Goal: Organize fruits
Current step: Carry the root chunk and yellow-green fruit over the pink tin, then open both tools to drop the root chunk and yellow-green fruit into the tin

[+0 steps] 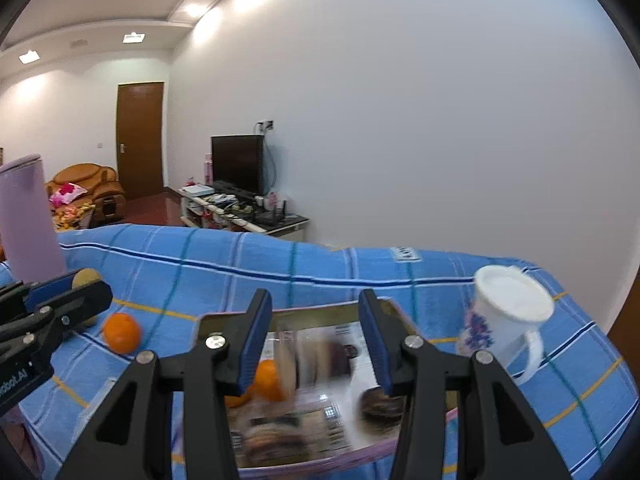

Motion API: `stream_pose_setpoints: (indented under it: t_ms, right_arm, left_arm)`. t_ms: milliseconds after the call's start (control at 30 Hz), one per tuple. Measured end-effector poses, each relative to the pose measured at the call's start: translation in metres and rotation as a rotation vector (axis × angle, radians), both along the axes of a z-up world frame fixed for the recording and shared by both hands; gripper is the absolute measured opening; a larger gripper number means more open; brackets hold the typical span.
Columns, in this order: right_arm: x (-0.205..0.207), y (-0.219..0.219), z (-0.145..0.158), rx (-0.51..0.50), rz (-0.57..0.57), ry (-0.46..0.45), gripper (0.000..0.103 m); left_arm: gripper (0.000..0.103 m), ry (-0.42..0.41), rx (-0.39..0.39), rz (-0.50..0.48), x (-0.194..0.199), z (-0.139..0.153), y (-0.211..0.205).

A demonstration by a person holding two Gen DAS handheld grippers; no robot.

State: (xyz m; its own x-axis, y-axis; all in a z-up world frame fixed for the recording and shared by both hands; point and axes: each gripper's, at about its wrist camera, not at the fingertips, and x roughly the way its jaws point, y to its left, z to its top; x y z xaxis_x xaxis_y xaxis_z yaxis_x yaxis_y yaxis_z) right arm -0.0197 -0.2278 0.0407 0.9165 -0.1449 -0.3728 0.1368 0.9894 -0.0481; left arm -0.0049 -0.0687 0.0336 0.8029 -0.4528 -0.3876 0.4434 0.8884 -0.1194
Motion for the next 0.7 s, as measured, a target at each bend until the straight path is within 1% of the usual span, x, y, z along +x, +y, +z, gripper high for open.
stream_pose_setpoints:
  t_ms: [100,167,267,333,367,400,433,467,500,567,700]
  right_arm:
    - [0.001,-0.015,-0.001,0.001,-0.024,0.002,0.048]
    - [0.003,-0.028,-0.004,0.030,-0.026,0.018,0.048]
    - [0.004,-0.050,-0.005,0.121,-0.036,0.028,0.048]
    - [0.001,-0.064,-0.004,0.190,-0.043,0.013,0.048]
    - [-0.002,-0.070,-0.003,0.213,-0.050,0.001,0.052]
    - [-0.006,-0.075,-0.002,0.233,-0.061,-0.013,0.061]
    - [-0.008,-0.079,-0.001,0.246,-0.071,-0.023,0.068]
    - [-0.010,-0.083,0.000,0.260,-0.081,-0.033,0.080]
    - [-0.013,-0.087,0.001,0.276,-0.092,-0.045,0.088]
    - [-0.018,-0.090,0.003,0.286,-0.112,-0.065,0.093]
    - [-0.024,-0.091,0.007,0.274,-0.144,-0.084,0.096]
  left_arm:
    - [0.029,0.004,0.011,-0.019,0.003,-0.002,-0.020]
    - [0.029,0.017,0.012,-0.027,0.006,-0.004,-0.032]
    - [0.029,0.036,0.024,-0.037,0.012,-0.008,-0.048]
    - [0.029,0.046,0.033,-0.046,0.015,-0.010,-0.057]
    - [0.029,0.051,0.036,-0.048,0.016,-0.011,-0.061]
    - [0.029,0.057,0.039,-0.051,0.018,-0.012,-0.065]
    - [0.029,0.064,0.039,-0.055,0.019,-0.013,-0.069]
    - [0.029,0.071,0.039,-0.058,0.021,-0.014,-0.072]
    - [0.029,0.079,0.040,-0.062,0.022,-0.015,-0.076]
    - [0.029,0.087,0.045,-0.069,0.025,-0.017,-0.083]
    - [0.029,0.125,0.062,-0.078,0.030,-0.022,-0.097]
